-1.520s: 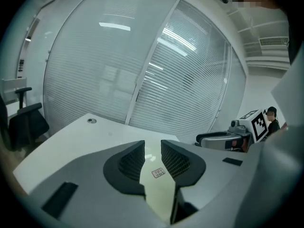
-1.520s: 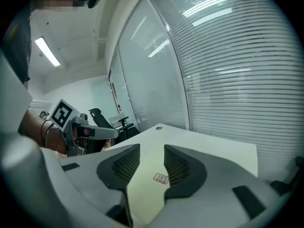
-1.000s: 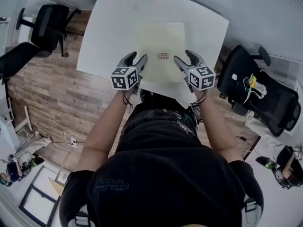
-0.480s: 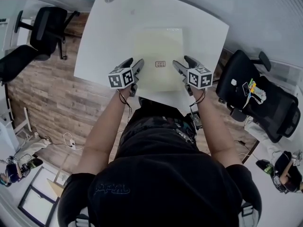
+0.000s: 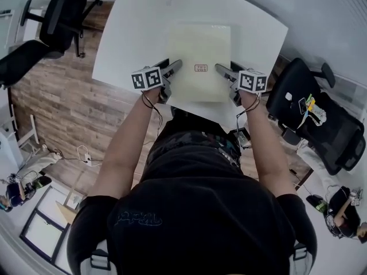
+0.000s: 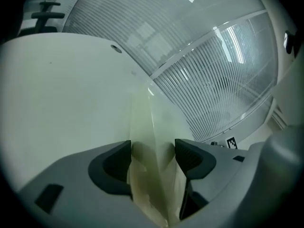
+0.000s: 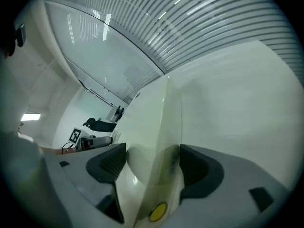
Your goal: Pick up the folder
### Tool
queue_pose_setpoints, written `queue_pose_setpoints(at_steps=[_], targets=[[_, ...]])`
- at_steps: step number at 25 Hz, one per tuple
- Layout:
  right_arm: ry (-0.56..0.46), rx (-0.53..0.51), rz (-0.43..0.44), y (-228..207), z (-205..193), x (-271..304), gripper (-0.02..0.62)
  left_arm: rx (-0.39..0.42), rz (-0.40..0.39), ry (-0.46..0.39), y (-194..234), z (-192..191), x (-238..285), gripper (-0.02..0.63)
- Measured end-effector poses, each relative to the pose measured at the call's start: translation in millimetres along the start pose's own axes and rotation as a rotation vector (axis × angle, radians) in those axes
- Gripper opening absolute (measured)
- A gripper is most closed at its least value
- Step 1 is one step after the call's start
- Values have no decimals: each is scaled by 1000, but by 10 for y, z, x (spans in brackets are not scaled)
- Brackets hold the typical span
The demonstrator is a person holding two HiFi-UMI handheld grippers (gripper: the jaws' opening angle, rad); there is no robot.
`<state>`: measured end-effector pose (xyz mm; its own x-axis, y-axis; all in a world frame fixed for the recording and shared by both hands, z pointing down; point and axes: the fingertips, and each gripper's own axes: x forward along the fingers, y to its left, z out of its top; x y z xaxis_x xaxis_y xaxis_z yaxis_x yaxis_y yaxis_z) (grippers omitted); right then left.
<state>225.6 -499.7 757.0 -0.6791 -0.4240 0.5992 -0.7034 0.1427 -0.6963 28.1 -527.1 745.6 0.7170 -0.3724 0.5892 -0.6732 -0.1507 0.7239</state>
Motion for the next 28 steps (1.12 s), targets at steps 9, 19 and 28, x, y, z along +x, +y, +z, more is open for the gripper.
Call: queue_pose_setpoints(at_steps=[9,19,28], targets=[[-16,3,24,45,22,69,345,-26,-70,8,54,20,-13,314],[-23,-20,-20,212,-37,-30,345,75,1,-1,-54,-29,-118,296],[-137,-150,-21,976,51,-278,345,204,-38,-102,-413,129,-825,296]])
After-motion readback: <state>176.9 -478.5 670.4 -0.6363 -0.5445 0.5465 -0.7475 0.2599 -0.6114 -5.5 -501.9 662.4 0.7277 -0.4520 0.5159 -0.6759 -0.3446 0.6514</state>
